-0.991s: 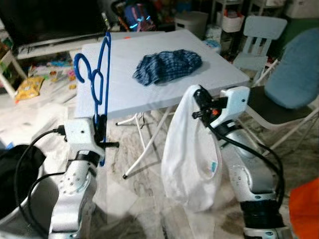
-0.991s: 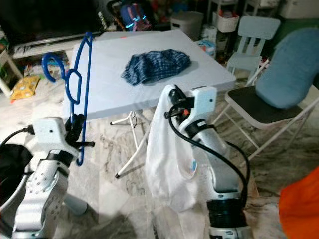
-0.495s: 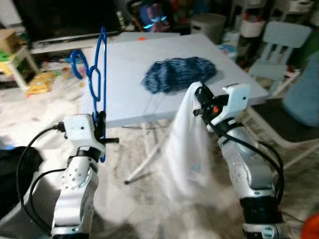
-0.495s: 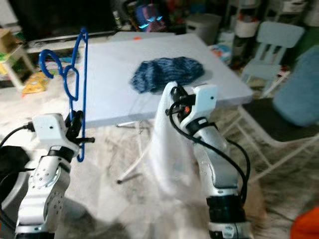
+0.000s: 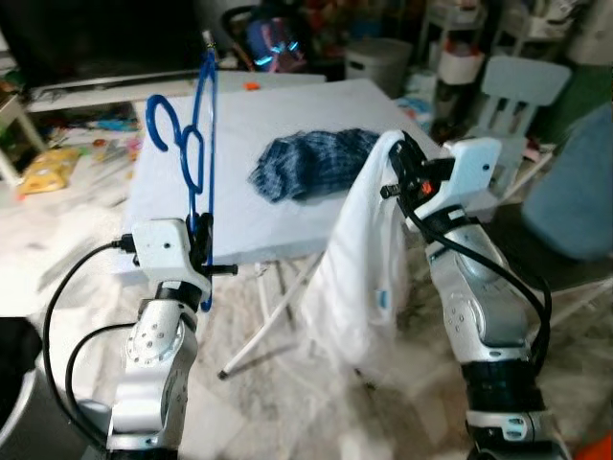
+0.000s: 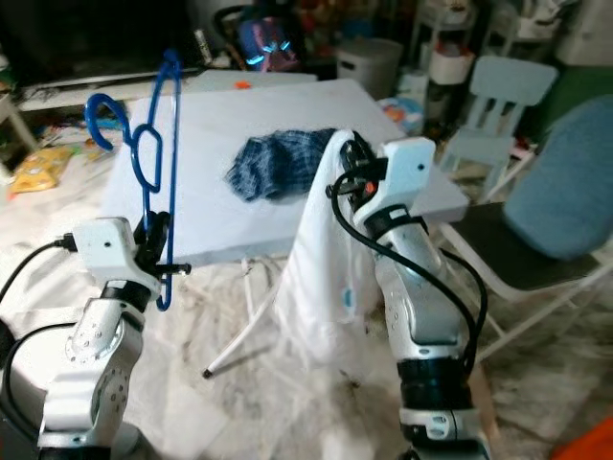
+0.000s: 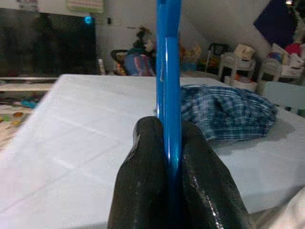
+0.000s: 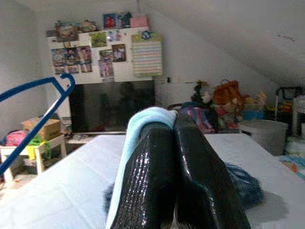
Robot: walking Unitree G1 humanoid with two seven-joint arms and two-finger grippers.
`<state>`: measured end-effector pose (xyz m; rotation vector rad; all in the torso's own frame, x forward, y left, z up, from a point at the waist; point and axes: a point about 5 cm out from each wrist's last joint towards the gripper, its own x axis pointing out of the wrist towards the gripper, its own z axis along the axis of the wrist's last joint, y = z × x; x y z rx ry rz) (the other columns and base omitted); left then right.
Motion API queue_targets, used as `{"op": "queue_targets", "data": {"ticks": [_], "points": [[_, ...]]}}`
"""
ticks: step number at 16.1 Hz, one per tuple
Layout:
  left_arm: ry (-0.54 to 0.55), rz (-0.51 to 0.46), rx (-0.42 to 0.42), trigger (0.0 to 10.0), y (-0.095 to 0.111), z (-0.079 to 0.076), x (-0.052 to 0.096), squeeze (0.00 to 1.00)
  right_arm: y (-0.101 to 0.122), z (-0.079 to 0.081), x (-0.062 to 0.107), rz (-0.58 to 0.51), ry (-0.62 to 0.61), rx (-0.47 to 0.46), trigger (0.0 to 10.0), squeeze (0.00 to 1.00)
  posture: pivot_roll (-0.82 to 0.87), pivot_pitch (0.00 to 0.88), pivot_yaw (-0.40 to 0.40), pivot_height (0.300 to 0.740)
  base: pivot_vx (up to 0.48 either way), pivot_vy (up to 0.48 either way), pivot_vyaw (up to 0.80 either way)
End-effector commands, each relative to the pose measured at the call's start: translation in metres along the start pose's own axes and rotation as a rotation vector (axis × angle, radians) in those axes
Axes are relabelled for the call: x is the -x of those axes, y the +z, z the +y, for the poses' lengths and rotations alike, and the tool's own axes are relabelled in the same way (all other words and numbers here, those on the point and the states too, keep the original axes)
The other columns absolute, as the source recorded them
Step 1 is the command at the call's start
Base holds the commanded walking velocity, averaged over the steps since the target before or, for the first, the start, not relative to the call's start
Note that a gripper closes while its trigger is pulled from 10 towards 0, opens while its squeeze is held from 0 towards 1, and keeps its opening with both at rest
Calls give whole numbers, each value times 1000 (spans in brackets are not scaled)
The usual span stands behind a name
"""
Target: Hang hanger
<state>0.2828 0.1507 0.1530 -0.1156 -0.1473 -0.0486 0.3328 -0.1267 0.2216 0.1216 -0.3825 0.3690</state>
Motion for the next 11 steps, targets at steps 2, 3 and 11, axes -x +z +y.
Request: {"op": "queue_targets", "data": {"ticks": [2,3,11], "points": [[-6,-13,-1,10000,3,-3,-3,0,8,-2,-3,-35,3,14,0,0,-88,0,15,740,358,0,0],[-3,-15,-2,10000,3,-2,-4,0,7,-2,-3,-35,6,14,0,0,-86,0,14,740,356,0,0],[5,-22,4,10000,4,-2,-7,0,7,3,-9,-45,36,21,0,0,-84,0,14,740,304,319,377]]}}
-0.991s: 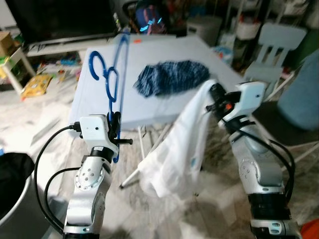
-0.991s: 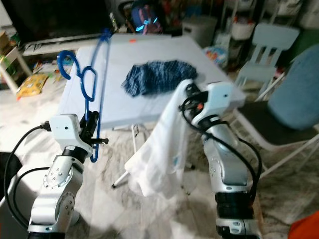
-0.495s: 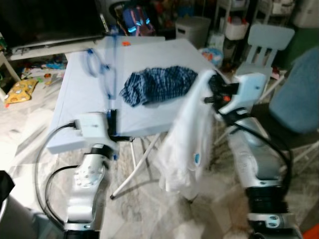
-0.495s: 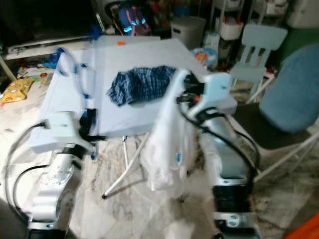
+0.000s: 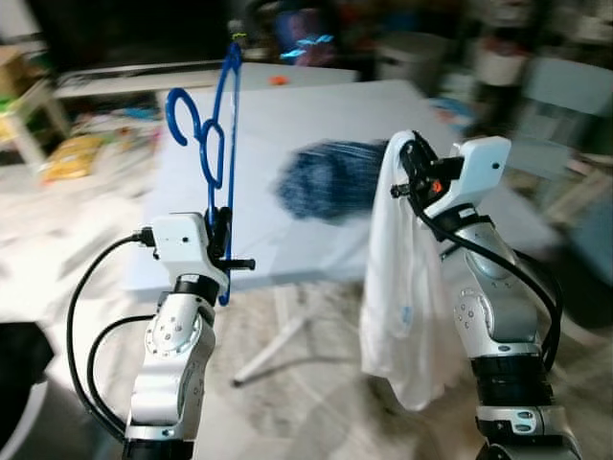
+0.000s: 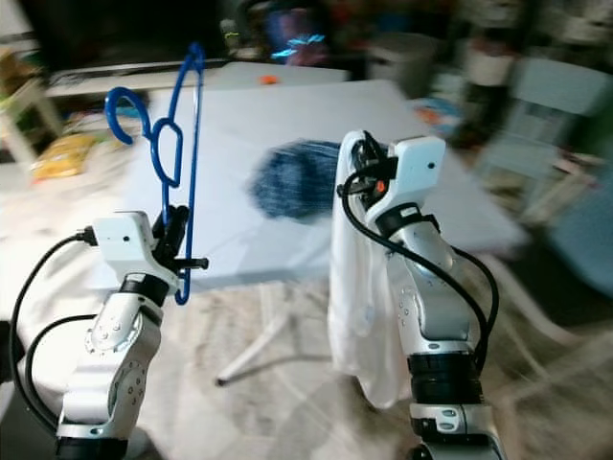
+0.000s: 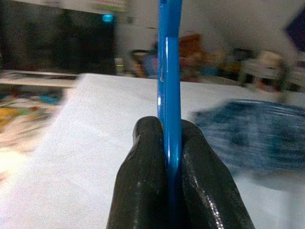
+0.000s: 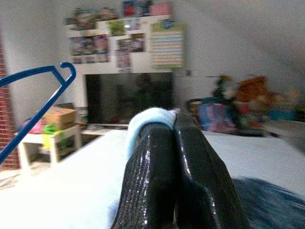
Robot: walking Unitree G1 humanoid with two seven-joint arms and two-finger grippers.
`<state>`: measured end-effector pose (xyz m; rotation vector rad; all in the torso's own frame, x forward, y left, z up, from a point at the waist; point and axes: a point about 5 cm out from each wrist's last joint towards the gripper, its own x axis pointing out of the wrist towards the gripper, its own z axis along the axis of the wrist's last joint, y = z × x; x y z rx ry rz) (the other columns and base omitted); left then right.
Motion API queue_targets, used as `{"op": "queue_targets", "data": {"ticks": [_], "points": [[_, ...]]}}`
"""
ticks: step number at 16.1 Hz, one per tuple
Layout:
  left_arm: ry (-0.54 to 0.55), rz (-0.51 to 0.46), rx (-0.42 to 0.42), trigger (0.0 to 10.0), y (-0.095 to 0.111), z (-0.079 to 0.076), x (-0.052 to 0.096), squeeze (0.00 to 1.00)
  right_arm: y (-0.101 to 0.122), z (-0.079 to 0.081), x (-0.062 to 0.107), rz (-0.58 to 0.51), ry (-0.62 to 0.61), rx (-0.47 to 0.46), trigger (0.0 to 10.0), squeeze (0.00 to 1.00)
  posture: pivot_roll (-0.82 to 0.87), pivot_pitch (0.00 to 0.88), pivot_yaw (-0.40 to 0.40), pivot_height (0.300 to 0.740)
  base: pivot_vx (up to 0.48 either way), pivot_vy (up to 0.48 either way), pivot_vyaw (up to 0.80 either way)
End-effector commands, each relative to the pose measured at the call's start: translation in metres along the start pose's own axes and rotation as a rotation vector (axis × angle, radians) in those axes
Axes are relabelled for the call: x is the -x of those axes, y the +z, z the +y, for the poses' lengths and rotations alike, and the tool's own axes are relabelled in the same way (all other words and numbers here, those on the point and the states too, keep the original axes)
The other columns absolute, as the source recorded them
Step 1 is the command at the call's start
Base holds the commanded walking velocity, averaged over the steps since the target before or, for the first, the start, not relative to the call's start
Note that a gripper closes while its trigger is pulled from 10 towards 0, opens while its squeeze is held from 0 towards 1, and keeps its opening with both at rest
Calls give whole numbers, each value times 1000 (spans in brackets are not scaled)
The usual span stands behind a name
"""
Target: Hang hanger
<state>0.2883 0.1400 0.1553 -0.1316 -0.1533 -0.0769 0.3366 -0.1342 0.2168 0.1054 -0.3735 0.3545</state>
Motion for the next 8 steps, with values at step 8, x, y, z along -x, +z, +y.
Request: {"op": "queue_targets", "data": {"ticks": [8], "points": [[26,-15,-15,10000,2,6,0,0,13,9,-11,-72,18,-17,0,0,-87,0,16,740,287,385,0]]}}
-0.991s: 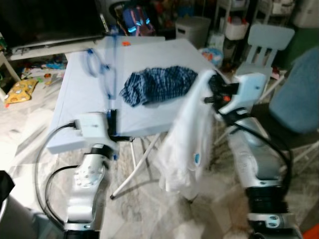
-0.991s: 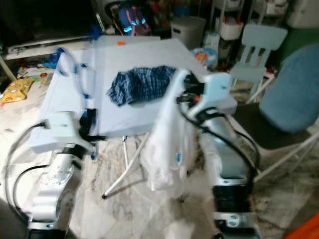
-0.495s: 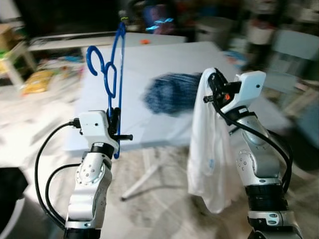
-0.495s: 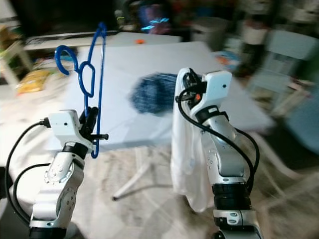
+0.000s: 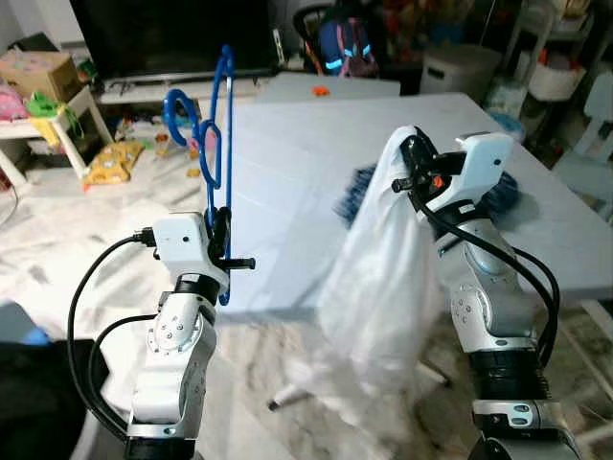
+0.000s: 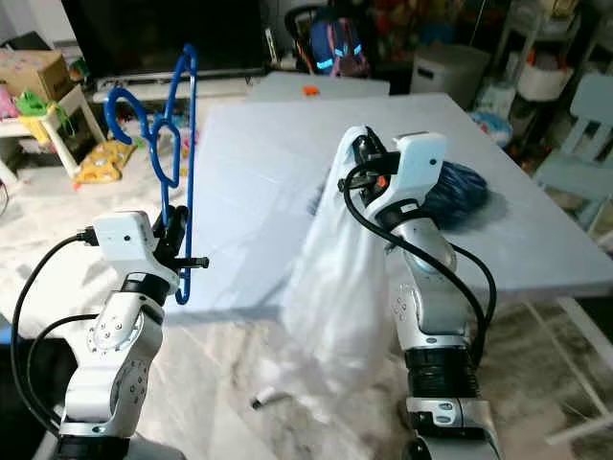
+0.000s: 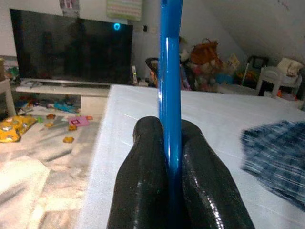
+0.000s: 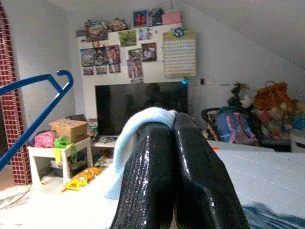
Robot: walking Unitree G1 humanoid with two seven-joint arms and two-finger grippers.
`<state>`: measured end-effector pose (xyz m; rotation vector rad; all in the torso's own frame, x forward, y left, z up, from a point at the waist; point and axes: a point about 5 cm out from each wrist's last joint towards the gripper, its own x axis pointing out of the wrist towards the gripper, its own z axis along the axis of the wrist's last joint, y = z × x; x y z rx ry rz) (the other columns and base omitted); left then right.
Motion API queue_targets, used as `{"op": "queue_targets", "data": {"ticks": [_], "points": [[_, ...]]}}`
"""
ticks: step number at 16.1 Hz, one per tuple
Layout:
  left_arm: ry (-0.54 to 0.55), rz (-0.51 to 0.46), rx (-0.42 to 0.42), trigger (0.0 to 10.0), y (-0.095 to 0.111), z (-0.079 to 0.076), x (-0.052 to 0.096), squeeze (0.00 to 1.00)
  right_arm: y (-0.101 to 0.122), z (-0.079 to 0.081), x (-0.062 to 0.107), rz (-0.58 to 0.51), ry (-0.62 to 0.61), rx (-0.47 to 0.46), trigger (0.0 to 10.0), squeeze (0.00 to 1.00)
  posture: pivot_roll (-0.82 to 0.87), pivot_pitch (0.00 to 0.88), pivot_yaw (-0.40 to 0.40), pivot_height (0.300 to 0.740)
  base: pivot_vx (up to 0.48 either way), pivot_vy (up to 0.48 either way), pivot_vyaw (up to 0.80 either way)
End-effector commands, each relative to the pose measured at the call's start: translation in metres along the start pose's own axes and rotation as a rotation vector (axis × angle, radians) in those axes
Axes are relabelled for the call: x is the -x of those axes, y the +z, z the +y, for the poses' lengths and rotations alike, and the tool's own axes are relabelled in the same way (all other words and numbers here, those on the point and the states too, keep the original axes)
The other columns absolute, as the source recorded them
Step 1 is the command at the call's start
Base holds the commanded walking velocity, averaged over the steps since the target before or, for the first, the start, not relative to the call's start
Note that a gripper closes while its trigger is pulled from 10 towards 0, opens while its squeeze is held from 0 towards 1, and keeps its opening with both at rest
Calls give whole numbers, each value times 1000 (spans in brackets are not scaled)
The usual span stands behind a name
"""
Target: Hang hanger
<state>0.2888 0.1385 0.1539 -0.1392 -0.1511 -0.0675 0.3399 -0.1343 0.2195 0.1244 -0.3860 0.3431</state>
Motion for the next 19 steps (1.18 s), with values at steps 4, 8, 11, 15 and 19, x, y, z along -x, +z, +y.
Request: {"op": "queue_targets", "data": {"ticks": [4,8,11,15,19], "points": [[20,20,-9,10000,-2,5,0,0,12,6,-9,-59,10,11,0,0,-86,0,12,740,278,201,0],[14,44,9,10000,-7,0,2,0,14,5,-13,-60,8,15,0,0,-85,0,3,740,0,0,0],[0,50,7,10000,-8,-1,4,0,13,6,-13,-56,2,17,0,0,-85,0,2,740,0,0,0],[-11,51,6,10000,-7,-1,4,0,11,6,-13,-51,1,19,0,0,-90,0,5,740,0,0,0],[-18,52,14,10000,-7,-3,4,0,10,6,-13,-49,1,19,0,0,-91,0,7,740,121,-126,0]]}}
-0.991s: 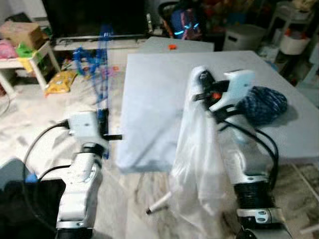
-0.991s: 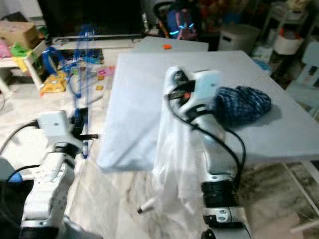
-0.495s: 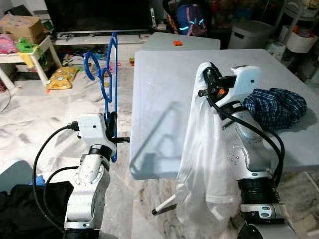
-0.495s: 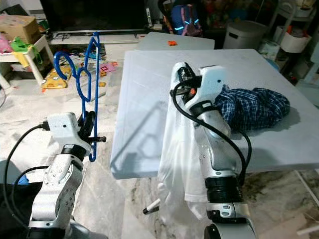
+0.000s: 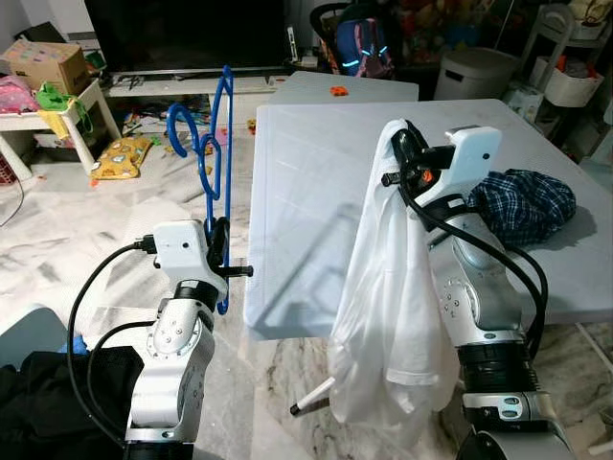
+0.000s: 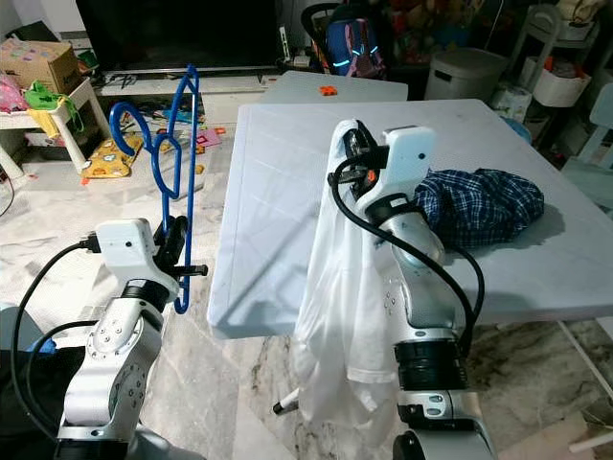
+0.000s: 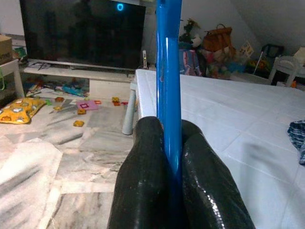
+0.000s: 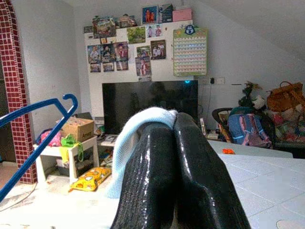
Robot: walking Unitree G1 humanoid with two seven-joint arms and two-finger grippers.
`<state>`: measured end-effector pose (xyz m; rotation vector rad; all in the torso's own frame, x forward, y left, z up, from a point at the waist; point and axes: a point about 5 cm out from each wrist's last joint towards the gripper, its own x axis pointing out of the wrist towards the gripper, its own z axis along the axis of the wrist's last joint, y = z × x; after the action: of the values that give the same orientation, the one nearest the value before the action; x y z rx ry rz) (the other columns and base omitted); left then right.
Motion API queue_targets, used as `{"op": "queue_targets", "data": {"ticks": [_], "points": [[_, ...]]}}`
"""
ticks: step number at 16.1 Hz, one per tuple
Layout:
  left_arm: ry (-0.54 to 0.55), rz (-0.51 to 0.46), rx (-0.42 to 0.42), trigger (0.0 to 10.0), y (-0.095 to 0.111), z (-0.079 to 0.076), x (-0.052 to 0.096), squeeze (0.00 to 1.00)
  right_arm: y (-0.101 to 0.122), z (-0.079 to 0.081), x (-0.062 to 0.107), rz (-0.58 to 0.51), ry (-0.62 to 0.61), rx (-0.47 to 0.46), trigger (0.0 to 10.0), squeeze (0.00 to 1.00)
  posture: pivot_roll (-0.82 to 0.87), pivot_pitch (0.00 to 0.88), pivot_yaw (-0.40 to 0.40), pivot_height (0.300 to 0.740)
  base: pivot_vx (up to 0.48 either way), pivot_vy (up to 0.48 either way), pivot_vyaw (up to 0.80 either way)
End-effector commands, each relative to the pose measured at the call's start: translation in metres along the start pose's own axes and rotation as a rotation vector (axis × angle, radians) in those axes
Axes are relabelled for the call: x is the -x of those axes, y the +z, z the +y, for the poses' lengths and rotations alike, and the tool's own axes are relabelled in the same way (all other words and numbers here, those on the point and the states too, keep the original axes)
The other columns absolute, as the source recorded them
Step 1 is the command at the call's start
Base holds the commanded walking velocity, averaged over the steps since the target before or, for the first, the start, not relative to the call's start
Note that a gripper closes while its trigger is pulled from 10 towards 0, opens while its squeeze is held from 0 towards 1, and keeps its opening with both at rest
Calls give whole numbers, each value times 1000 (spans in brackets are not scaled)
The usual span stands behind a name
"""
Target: Hang hanger
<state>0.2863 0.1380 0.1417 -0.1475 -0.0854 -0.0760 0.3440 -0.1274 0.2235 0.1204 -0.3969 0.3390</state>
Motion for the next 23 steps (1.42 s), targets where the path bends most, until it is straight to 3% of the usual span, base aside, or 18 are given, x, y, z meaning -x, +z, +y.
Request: {"op": "queue_targets", "data": {"ticks": [1,8,23], "points": [[-17,-15,-1,10000,4,-4,-1,0,9,1,-6,-37,5,12,0,0,-90,0,7,740,244,-255,0],[-12,-18,4,10000,4,-4,-1,0,8,1,-6,-34,13,7,0,0,-91,0,3,740,242,-262,0],[22,-24,20,10000,4,-2,-2,0,6,4,-14,-11,67,-7,0,0,-88,0,-11,740,0,0,0]]}}
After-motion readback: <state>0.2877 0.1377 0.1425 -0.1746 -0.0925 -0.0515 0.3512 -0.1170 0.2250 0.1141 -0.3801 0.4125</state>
